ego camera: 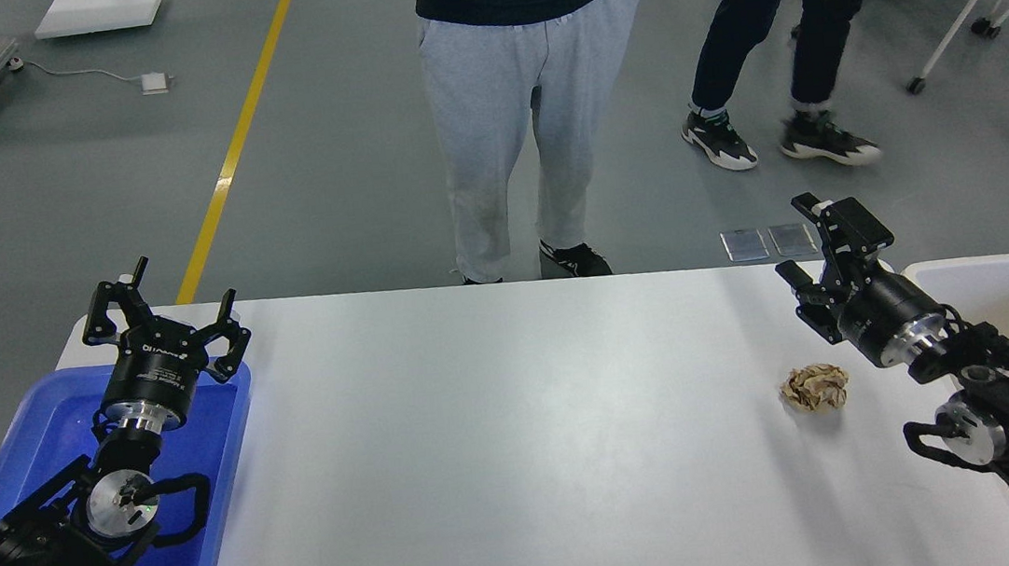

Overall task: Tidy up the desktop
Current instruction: 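Move the right gripper down toward the crumpled tan wrapper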

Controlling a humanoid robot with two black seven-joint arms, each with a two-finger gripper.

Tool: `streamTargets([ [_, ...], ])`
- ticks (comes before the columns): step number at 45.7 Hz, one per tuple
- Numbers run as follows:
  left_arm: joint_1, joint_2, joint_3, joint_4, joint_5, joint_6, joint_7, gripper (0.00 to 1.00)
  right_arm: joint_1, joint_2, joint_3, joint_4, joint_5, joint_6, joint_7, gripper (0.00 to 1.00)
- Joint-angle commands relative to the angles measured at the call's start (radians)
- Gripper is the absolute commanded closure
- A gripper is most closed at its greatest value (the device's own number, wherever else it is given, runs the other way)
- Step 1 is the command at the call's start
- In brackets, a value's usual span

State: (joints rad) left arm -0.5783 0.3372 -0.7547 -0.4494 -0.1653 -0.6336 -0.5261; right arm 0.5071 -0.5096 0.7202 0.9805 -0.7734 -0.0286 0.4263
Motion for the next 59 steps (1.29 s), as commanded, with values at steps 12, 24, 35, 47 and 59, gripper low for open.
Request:
streamTargets([
  [12,0.0,-0.001,0.0,0.0,0.0,0.0,0.0,0.0,0.251,-0.234,-0.439,0.052,-0.221,-0.053,-0.161,0.0],
  [24,0.0,-0.001,0.0,0.0,0.001,0.0,0.0,0.0,0.3,-0.227,-0.508,0.101,-0.224,-0.047,-0.399,0.0],
  [35,0.0,0.0,0.0,0.0,0.001,0.0,0.0,0.0,0.349,-0.202,-0.68,0.063,-0.241,-0.065,-0.457,0.0],
  [47,0.0,0.0,0.0,0.0,0.001,0.0,0.0,0.0,0.337,-0.138,-0.748,-0.005,-0.287,-0.214,-0.455,0.0],
  [59,0.0,0.0,0.0,0.0,0.001,0.0,0.0,0.0,0.326,-0.099,-0.797,-0.036,-0.285,-0.22,-0.449,0.01],
])
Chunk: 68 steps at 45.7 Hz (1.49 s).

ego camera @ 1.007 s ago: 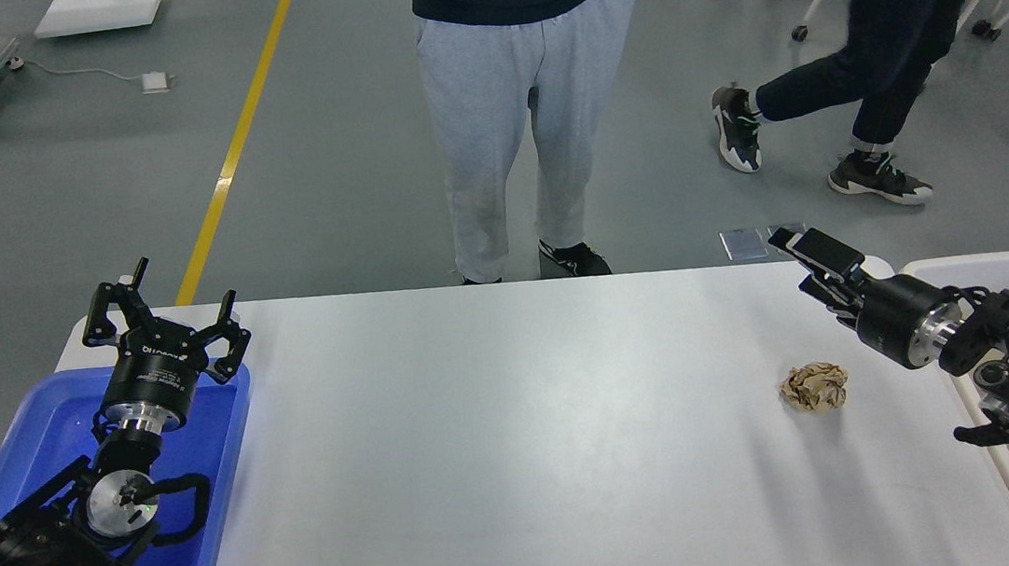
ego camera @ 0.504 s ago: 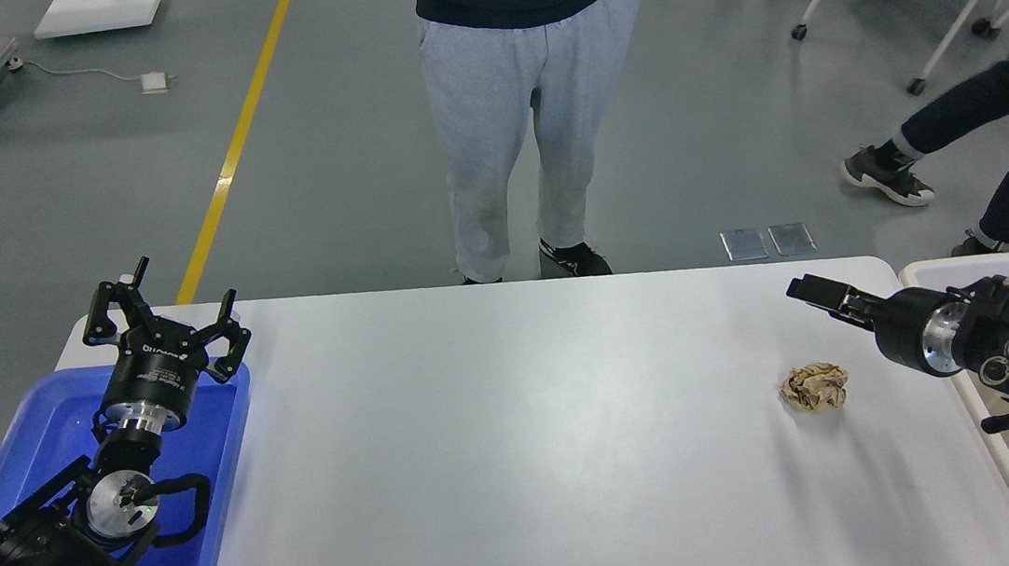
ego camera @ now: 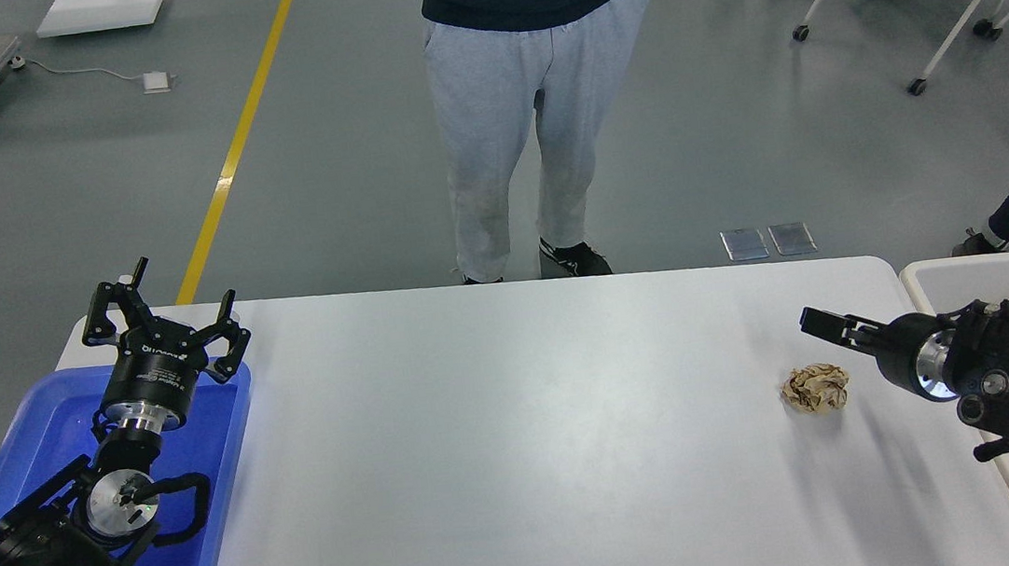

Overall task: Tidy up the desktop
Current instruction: 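Move the right gripper down toward the crumpled tan wrapper, then close the right gripper on the crumpled tan wrapper and lift it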

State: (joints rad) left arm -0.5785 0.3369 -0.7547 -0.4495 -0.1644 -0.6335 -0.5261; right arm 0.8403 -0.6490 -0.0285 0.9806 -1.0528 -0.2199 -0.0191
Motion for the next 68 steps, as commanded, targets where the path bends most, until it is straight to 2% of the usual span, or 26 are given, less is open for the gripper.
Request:
streamTargets([
  [1,0.0,-0.001,0.0,0.0,0.0,0.0,0.0,0.0,-0.007,0.042,-0.048,-0.037,-0.006,-0.026,-0.004,0.01],
  [19,-0.001,0.001,0.0,0.0,0.0,0.0,0.0,0.0,-0.033,0.081,-0.103,-0.071,-0.006,-0.05,-0.001,0.01],
  [36,0.0,-0.001,0.0,0.0,-0.001,0.0,0.0,0.0,-0.061,0.149,-0.1,-0.171,0.001,-0.061,0.056,0.01],
  [68,0.0,0.001,0.0,0.0,-0.001,0.0,0.0,0.0,-0.063,0.198,-0.113,-0.27,0.005,-0.058,0.099,0.02],
])
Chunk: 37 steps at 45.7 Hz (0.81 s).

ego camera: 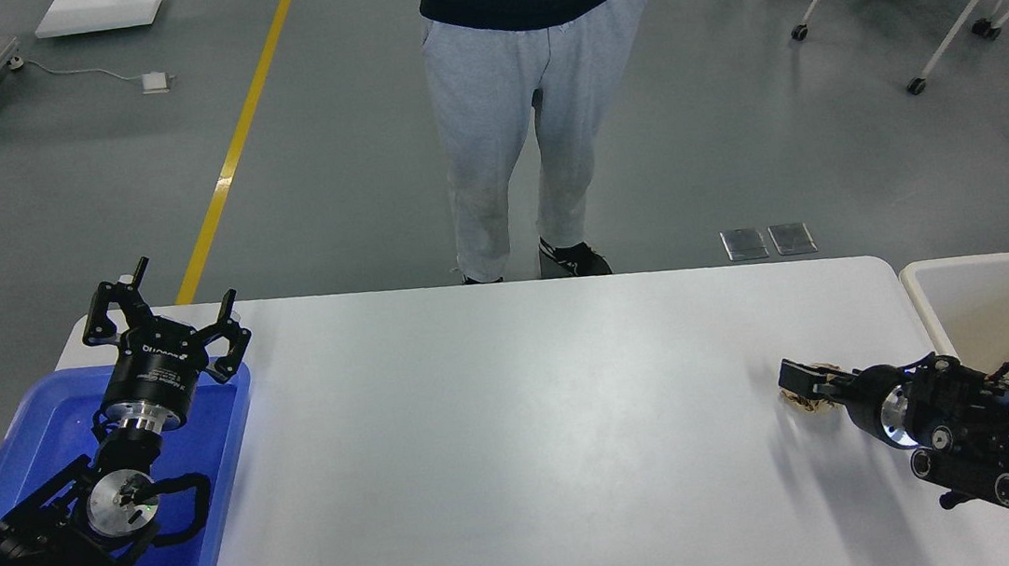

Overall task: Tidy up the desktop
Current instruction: 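Close the right gripper on the crumpled tan wrapper and lift it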

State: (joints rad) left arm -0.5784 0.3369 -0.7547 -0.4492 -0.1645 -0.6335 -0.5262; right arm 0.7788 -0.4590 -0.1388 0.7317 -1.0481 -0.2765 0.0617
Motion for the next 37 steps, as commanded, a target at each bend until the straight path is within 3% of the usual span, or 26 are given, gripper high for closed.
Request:
streamTargets([
  [1,-0.001,0.001,0.0,0.0,-0.001,0.0,0.0,0.0,-0.001,0.011,-0.002,-0.025,0.0,-0.001,0.021,0.02],
  [24,0.0,0.001,0.0,0.0,-0.001,0.0,0.0,0.0,-0.039,0.042,0.011,-0.077,0.008,-0.004,0.03,0.02],
  [37,-0.001,-0.001,0.0,0.0,0.0,0.0,0.0,0.0,-0.039,0.063,-0.001,-0.129,0.008,-0.006,0.033,0.14],
])
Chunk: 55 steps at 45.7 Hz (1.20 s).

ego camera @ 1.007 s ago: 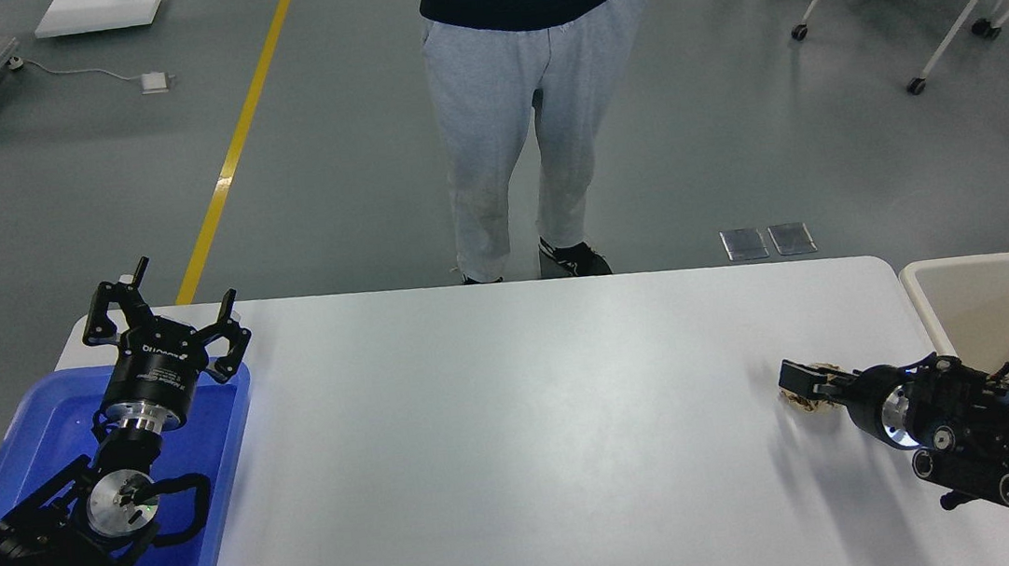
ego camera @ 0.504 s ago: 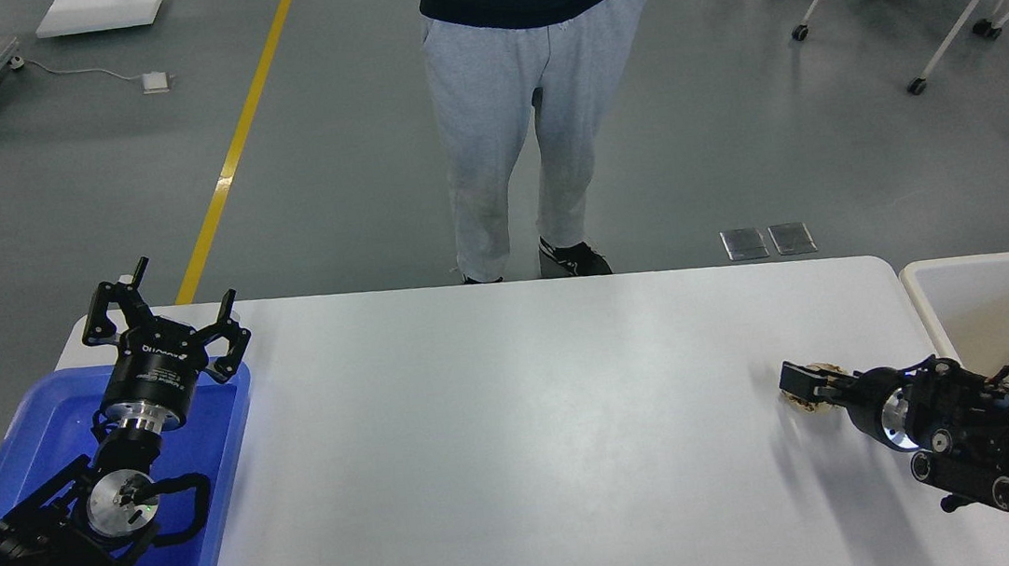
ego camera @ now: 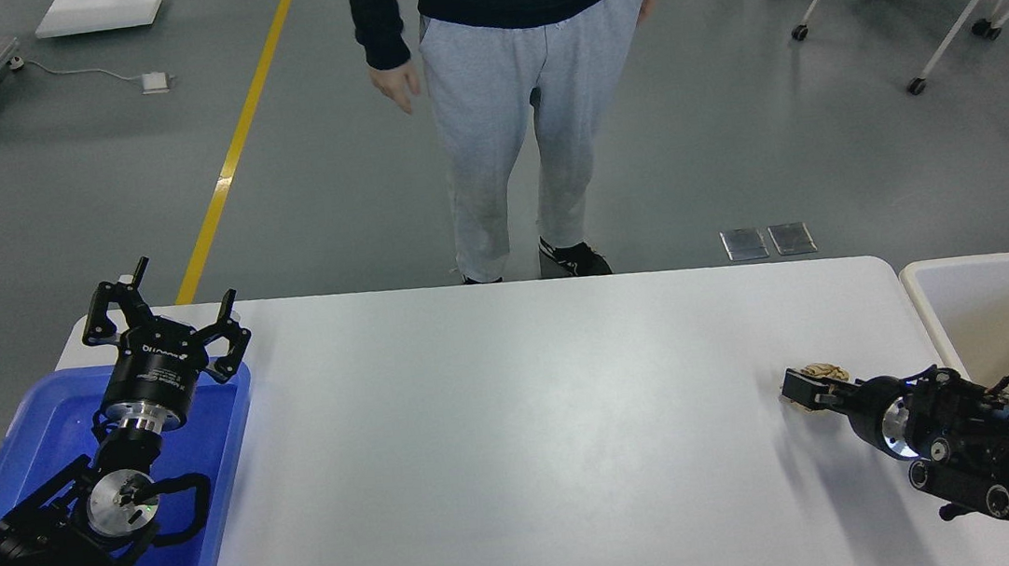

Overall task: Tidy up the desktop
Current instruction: 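Close the right gripper on the crumpled tan wrapper and lift it, then carry the wrapper with the right gripper over the white bin and release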

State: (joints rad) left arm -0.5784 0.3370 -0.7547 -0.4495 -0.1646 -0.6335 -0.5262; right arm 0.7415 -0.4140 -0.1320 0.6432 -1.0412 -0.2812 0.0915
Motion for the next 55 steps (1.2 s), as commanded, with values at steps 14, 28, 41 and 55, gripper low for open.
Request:
streamTargets([
  [14,-0.001,0.0,0.0,0.0,0.0,0.0,0.0,0.0,-0.004,0.018,-0.006,-0.033,0.018,0.016,0.077,1.0],
  [28,0.0,0.0,0.0,0.002,-0.001,0.0,0.0,0.0,0.006,0.018,0.002,-0.03,0.113,0.016,0.114,1.0],
  [41,0.0,-0.001,0.0,0.0,-0.001,0.0,0.0,0.0,0.012,-0.015,0.009,0.006,0.133,0.014,0.129,1.0],
  [55,0.0,0.0,0.0,0.0,-0.001,0.0,0.0,0.0,0.104,-0.224,0.006,0.265,0.142,0.017,0.126,1.0],
])
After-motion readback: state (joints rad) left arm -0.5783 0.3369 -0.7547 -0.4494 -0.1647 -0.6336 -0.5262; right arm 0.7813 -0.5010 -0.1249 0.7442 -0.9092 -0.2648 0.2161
